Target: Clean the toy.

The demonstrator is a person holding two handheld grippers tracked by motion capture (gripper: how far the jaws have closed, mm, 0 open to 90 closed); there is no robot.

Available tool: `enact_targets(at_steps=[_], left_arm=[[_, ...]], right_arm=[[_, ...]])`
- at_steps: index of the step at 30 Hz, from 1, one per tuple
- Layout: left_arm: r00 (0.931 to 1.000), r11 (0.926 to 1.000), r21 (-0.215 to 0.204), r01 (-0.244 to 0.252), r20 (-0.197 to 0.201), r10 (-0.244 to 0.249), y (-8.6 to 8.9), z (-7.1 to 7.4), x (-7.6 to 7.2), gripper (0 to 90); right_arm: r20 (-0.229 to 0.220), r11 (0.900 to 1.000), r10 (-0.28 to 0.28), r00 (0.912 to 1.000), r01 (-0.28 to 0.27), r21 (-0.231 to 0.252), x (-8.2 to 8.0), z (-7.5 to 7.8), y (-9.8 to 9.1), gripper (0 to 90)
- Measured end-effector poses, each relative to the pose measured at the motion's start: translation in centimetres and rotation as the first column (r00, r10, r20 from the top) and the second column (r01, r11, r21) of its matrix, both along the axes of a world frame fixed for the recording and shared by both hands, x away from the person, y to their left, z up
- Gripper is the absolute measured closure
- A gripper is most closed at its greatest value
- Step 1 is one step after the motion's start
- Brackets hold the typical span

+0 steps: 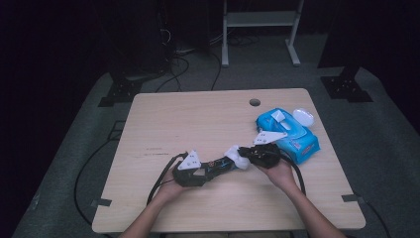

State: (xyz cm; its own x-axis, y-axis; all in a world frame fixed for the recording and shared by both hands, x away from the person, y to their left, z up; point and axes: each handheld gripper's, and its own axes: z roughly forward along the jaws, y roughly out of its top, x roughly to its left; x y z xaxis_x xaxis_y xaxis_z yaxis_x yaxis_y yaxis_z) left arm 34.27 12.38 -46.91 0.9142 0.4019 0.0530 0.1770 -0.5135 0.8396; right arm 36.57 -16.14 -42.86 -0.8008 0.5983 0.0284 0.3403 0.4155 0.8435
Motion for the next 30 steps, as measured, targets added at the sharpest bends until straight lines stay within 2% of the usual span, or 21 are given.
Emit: enact_targets(at_steps=[2, 3, 5, 8, 11, 17, 18, 20, 21, 22, 25, 26, 30], left_arm=[[1.0000, 1.0000, 0.002, -0.005, 0.006, 0.005, 0.0, 0.0, 0.0, 56.8], [1.0000, 1.0000, 0.008, -0.003, 0.007, 0.003, 0.1, 0.1, 0.0, 56.8], [1.0000, 0.9999, 0.010, -0.002, 0.009, 0.002, 0.3, 0.1, 0.1, 56.9], [0.9995, 0.9995, 0.016, -0.027, 0.015, 0.027, 0.4, 0.1, 0.1, 55.5], [0.9990, 0.9991, 0.006, -0.041, 0.014, 0.041, 0.5, 0.2, 0.2, 54.5], [0.9980, 0.9982, -0.015, -0.057, -0.028, 0.057, 0.8, 0.2, 0.5, 45.4], [0.9972, 0.9984, -0.018, -0.054, -0.053, 0.053, 0.8, 0.2, 0.5, 44.4], [0.9959, 0.9986, -0.020, -0.048, -0.077, 0.047, 0.7, 0.0, 0.6, 41.3], [0.9959, 0.9986, -0.020, -0.048, -0.077, 0.047, 0.7, 0.0, 0.6, 38.7], [0.9923, 0.9989, -0.023, -0.040, -0.118, 0.037, 0.6, -0.1, 0.8, 36.7], [0.9900, 0.9992, -0.021, -0.033, -0.138, 0.030, 0.5, -0.3, 0.8, 31.3], [0.9867, 0.9994, -0.025, -0.022, -0.161, 0.018, 0.5, -0.3, 0.8, 30.0], [0.9896, 1.0000, 0.004, -0.007, -0.144, 0.008, 0.3, -0.4, 0.6, 26.3]], right_arm=[[0.008, 0.9999, 0.011, 0.9999, -0.011, -0.004, 0.0, 0.0, 0.4, 84.6], [0.001, 0.9992, 0.040, 0.9992, -0.040, 0.003, -0.1, 0.0, 1.4, 84.6], [0.008, 0.9987, 0.052, 0.9986, -0.052, -0.001, -0.2, -0.1, 2.2, 84.6], [-0.003, 0.9978, 0.066, 0.9978, -0.066, 0.006, 0.0, -0.1, 2.1, 84.8], [-0.015, 0.9983, 0.054, 0.9984, -0.054, 0.020, 0.1, -0.2, 1.4, 84.9], [-0.004, 0.9975, 0.071, 0.9975, -0.071, -0.008, -0.6, -0.1, 1.4, 84.8], [-0.007, 0.9974, 0.072, 0.9974, -0.072, 0.005, -0.8, -0.2, 1.2, 84.9], [-0.014, 0.9972, 0.072, 0.9973, -0.072, 0.021, -1.1, -0.3, 1.0, 84.9], [-0.014, 0.9972, 0.072, 0.9973, -0.072, 0.021, -1.1, -0.3, 1.0, 84.9], [-0.014, 0.9970, 0.073, 0.9972, -0.073, 0.025, -1.5, -0.4, 0.8, 84.9], [-0.018, 0.9963, 0.083, 0.9964, -0.083, 0.022, -2.1, -0.5, 0.6, 84.9], [-0.021, 0.9961, 0.086, 0.9960, -0.086, 0.020, -2.3, -0.5, 0.5, 85.0], [-0.024, 0.9947, 0.102, 0.9945, -0.101, 0.014, -3.0, -0.7, 0.4, 85.0]])
